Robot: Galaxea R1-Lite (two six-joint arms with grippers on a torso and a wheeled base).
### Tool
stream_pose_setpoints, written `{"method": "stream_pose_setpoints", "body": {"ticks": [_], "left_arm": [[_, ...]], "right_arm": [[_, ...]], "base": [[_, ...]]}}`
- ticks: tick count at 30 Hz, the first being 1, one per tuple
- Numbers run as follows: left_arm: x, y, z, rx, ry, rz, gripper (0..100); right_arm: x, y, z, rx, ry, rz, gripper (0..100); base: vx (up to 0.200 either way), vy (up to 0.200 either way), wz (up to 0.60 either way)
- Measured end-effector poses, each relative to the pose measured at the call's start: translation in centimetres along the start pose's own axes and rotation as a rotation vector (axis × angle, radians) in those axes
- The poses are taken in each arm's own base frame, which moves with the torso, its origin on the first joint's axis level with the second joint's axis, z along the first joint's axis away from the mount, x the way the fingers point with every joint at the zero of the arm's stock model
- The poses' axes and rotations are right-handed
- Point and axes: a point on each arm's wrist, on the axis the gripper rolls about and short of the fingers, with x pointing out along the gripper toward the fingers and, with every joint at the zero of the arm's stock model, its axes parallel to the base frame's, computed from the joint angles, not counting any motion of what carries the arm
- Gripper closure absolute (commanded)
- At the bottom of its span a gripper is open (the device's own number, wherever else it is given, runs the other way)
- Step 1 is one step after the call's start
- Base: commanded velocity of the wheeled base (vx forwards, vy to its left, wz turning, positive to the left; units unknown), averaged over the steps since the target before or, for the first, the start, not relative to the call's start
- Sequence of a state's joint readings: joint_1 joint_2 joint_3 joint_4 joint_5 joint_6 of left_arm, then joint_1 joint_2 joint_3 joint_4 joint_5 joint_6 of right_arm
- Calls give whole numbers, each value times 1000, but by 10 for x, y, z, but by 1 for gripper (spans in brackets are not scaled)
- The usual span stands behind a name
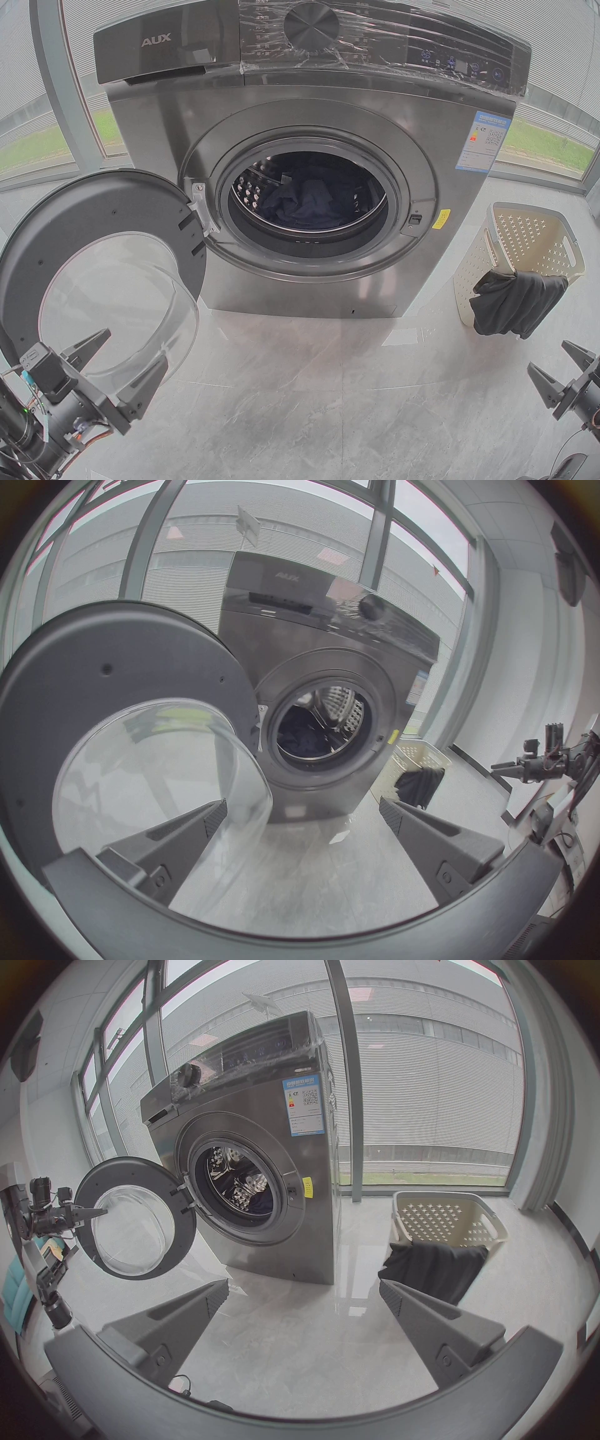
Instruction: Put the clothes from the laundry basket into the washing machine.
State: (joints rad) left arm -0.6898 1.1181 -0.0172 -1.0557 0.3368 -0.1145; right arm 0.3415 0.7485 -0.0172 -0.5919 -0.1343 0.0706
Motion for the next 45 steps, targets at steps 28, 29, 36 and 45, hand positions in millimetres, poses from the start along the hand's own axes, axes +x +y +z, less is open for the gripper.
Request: {"method": "stream_pose_setpoints", "body": {"ticks": [28, 29, 36, 45], "left_arm": [[-118, 38, -42, -29, -87, 155, 0], [-120, 38, -45, -29, -81, 160, 0], [-126, 37, -54, -27, -69, 196, 0], [-127, 35, -56, 38, -82, 332, 0]], "right_arm": [[-74, -5, -56, -18, -137, -193, 0], [-75, -5, -57, -18, -135, -197, 0], [-77, -5, -60, -26, -142, -206, 0], [-77, -4, -60, -28, -150, -205, 0]], "base": [[0, -150, 0], [0, -200, 0], [0, -200, 0], [0, -200, 0]]}}
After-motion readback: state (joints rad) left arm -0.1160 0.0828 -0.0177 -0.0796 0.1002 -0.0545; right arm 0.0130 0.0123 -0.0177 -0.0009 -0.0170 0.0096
